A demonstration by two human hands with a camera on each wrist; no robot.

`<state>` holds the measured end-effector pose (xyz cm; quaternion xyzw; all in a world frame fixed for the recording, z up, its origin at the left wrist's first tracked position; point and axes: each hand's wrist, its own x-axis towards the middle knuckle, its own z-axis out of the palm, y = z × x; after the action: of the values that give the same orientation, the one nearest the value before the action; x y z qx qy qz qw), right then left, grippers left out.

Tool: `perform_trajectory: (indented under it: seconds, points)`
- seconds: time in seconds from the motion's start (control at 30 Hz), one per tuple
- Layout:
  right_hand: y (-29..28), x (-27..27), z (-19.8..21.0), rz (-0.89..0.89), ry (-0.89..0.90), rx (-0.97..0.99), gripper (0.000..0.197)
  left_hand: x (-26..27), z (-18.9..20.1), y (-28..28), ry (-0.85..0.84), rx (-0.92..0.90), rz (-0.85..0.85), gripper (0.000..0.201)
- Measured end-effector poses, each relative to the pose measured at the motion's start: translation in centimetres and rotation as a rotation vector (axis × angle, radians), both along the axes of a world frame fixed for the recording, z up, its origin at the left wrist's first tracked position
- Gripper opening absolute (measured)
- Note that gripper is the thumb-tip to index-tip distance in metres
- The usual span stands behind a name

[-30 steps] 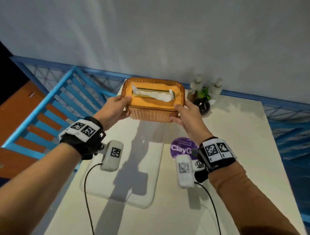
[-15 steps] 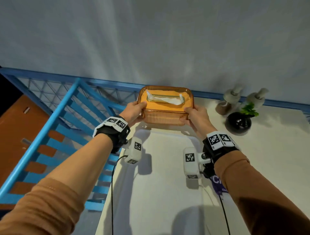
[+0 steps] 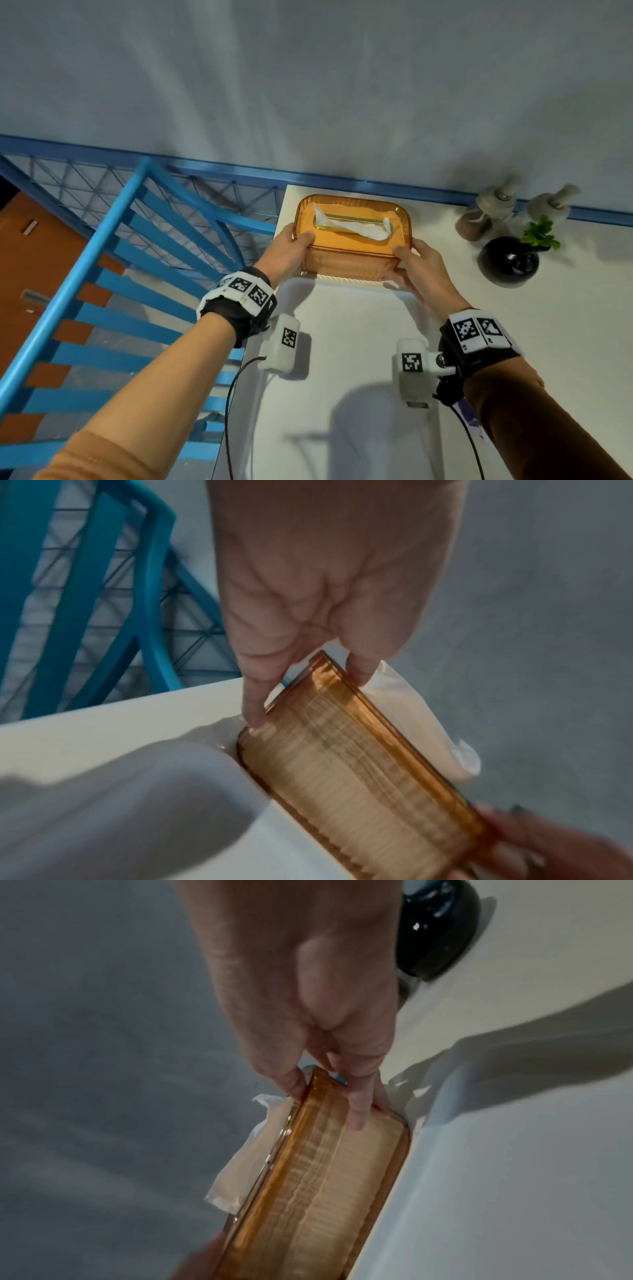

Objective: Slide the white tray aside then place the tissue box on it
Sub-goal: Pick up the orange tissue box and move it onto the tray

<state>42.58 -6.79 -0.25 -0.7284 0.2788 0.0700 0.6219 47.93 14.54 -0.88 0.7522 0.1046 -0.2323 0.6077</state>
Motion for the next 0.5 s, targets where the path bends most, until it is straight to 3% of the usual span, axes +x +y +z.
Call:
perform_trajectory:
  seconds: [0.1,0.23,0.5]
  points:
    - [-0.2,-0.7,0.9,0.118,-0.100,-0.213,0.060,-0.8,-0.4,0.5,-0.193,0.121,-0.121,0.090]
    - [0.1,0.3,1.4,0.289,-0.155,-0.471,0.052,-0.8,-0.5,0.2,-0.316,0.142,-0.194,0.092]
    - [0.0,4.3,1.3,0.272,-0.181,-0.479,0.053,3.2,-0.1,-0.6,-0.283,0.216,-0.182,0.091]
